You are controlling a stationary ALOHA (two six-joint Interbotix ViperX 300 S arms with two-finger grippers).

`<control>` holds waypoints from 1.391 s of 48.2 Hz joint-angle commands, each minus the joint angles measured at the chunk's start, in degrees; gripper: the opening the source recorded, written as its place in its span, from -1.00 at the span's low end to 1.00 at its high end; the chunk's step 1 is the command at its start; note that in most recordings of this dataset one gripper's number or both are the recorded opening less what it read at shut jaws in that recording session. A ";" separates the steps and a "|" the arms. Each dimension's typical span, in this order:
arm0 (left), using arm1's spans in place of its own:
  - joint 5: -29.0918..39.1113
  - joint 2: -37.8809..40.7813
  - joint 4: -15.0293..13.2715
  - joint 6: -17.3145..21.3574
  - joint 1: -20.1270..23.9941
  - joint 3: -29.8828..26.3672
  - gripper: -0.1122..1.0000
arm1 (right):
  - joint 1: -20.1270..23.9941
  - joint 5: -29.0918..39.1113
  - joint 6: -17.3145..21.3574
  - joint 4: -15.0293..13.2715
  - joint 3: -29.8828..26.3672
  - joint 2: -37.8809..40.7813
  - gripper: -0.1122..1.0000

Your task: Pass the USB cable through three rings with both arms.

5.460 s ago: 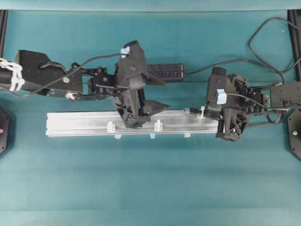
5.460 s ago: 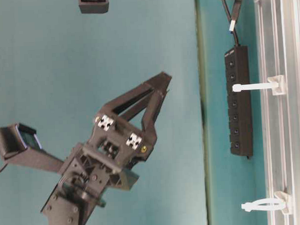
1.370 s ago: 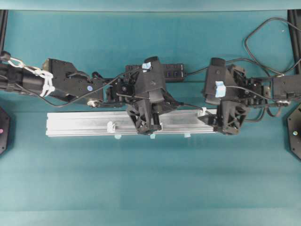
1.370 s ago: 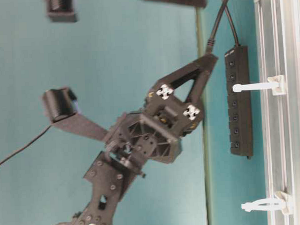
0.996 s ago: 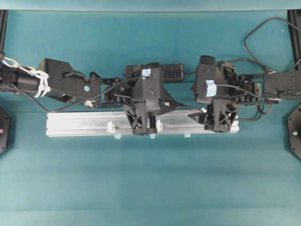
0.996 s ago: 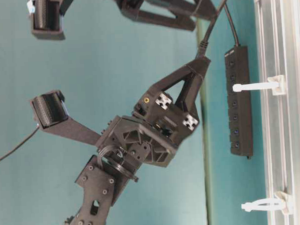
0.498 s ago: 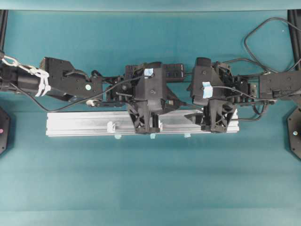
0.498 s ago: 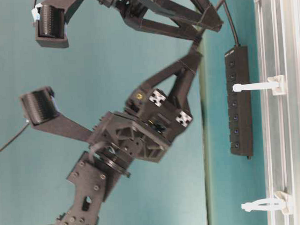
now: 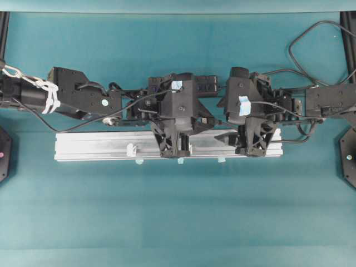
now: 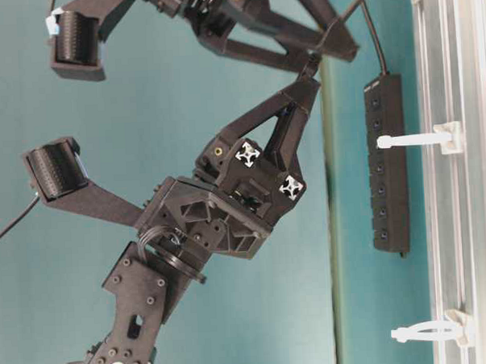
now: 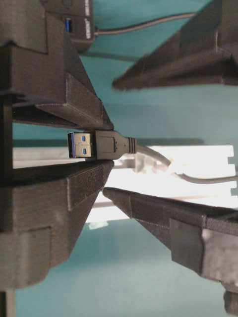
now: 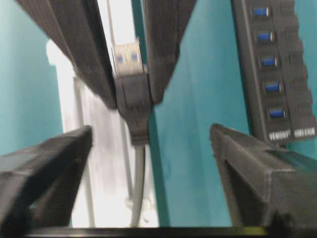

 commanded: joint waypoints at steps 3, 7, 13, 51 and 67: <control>-0.26 -1.05 0.18 0.18 -0.09 -1.05 -0.38 | 0.35 -0.44 -0.26 -0.09 -0.97 -0.26 -0.29; 0.00 -1.05 0.18 0.18 -0.18 -0.97 -0.38 | 0.26 -0.26 -0.44 -0.09 -0.97 -0.26 -0.62; 0.70 -0.97 0.18 0.18 -0.18 -0.88 -0.38 | 0.35 -0.18 -0.62 -0.09 -0.97 -0.26 -0.90; 0.88 -4.92 0.18 -1.14 0.00 3.34 -0.08 | 2.46 7.73 -0.79 -0.09 -3.52 2.37 -0.92; 3.52 -12.48 0.18 -1.41 0.09 10.11 0.72 | 4.04 8.61 -0.79 0.09 -3.60 4.31 -0.92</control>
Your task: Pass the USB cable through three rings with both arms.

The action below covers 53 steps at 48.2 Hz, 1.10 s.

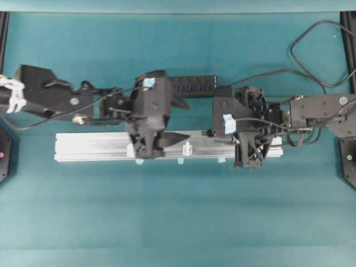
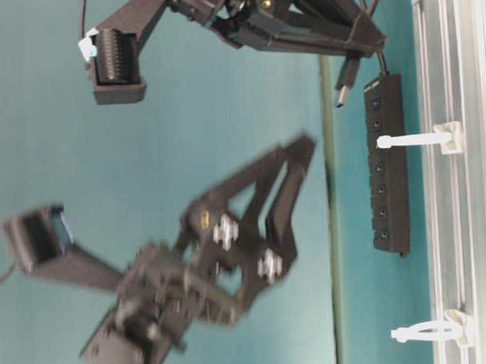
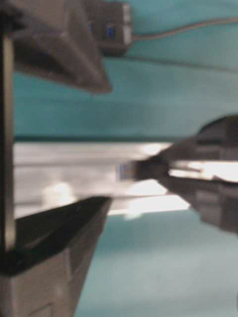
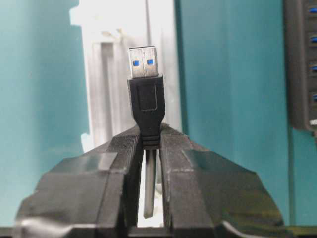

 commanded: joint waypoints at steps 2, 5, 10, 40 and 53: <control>1.41 -3.69 0.09 -0.09 0.00 1.41 0.72 | 0.88 -0.09 -0.44 0.00 -0.62 -0.18 -0.92; 2.29 -4.83 0.09 -0.09 0.00 2.37 0.72 | 1.41 -0.09 -0.44 0.09 -0.53 0.09 -0.92; 2.81 -6.24 0.09 -0.09 0.00 3.78 0.72 | 2.37 0.09 -0.44 0.18 -0.44 0.88 -0.92; 6.24 -10.55 0.09 -5.54 -0.18 8.35 0.70 | 2.99 -2.11 -0.53 0.26 -4.39 8.17 -0.92; 6.15 -12.04 0.00 -5.54 0.00 9.93 0.70 | 2.64 -2.11 -0.44 0.26 -6.15 9.67 -0.92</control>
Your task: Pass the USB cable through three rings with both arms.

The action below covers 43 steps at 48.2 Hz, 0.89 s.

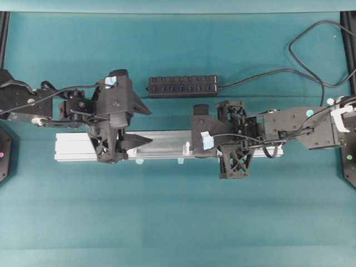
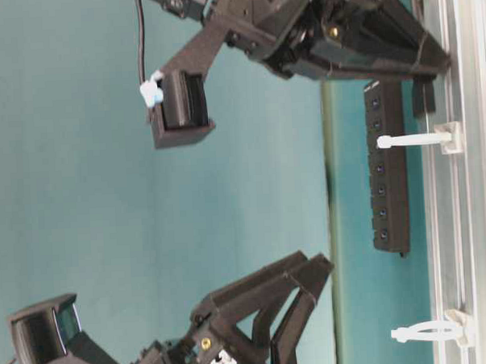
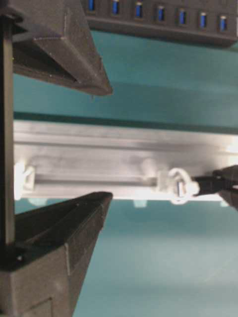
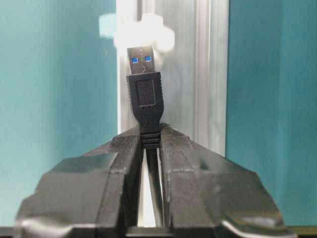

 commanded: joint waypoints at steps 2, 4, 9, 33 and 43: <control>-0.26 -1.23 0.09 -0.26 0.09 -0.26 0.70 | 0.18 -0.35 -0.44 0.09 -1.23 0.09 -0.92; -0.35 -1.23 0.09 -0.26 0.09 -0.26 0.70 | 0.18 -0.53 -0.35 0.09 -1.41 0.18 -0.92; -0.53 -1.05 0.09 -0.26 0.00 -0.53 0.70 | 0.18 -1.58 -0.26 0.18 -1.67 0.26 -0.92; -0.88 -1.32 0.09 -0.35 0.00 -0.18 0.70 | 0.79 -3.87 0.00 1.14 -3.34 0.97 -0.92; -2.90 0.97 0.09 -0.35 -0.26 -1.23 0.70 | 0.97 -4.22 0.70 1.85 -3.43 0.97 -0.92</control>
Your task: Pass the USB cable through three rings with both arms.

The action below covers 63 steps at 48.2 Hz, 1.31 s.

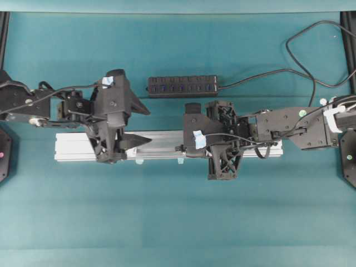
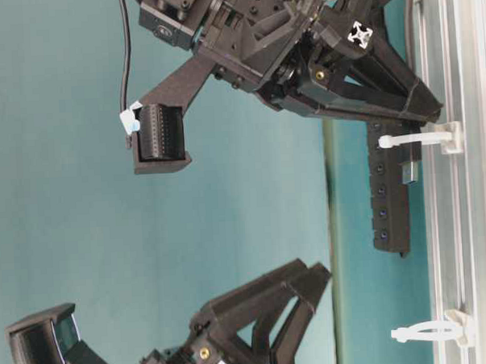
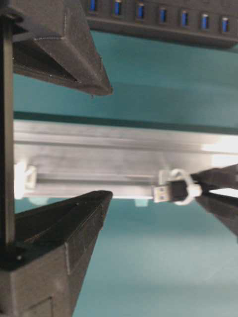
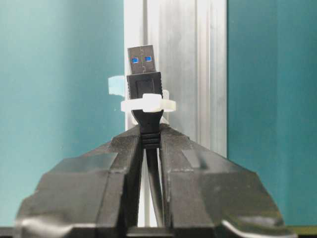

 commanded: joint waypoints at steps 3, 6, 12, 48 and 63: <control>-1.23 1.32 0.18 0.00 -0.18 -2.29 0.69 | 0.62 -1.32 1.23 1.23 -0.79 -0.44 -0.92; -1.23 2.02 0.18 0.00 -0.26 -2.72 0.69 | 0.70 -1.85 1.85 1.49 -0.62 -0.44 -0.92; -1.23 3.25 0.09 -0.09 -0.53 -3.16 0.68 | 0.70 -2.55 2.55 1.49 -0.70 -0.44 -0.92; -2.90 11.43 0.09 -0.18 -3.69 -7.73 0.47 | 0.70 -2.29 2.64 1.58 -0.79 -0.35 -0.92; -4.39 15.38 0.18 -3.60 -4.04 -8.61 0.42 | 0.70 -2.29 2.55 1.58 -0.79 -0.35 -0.92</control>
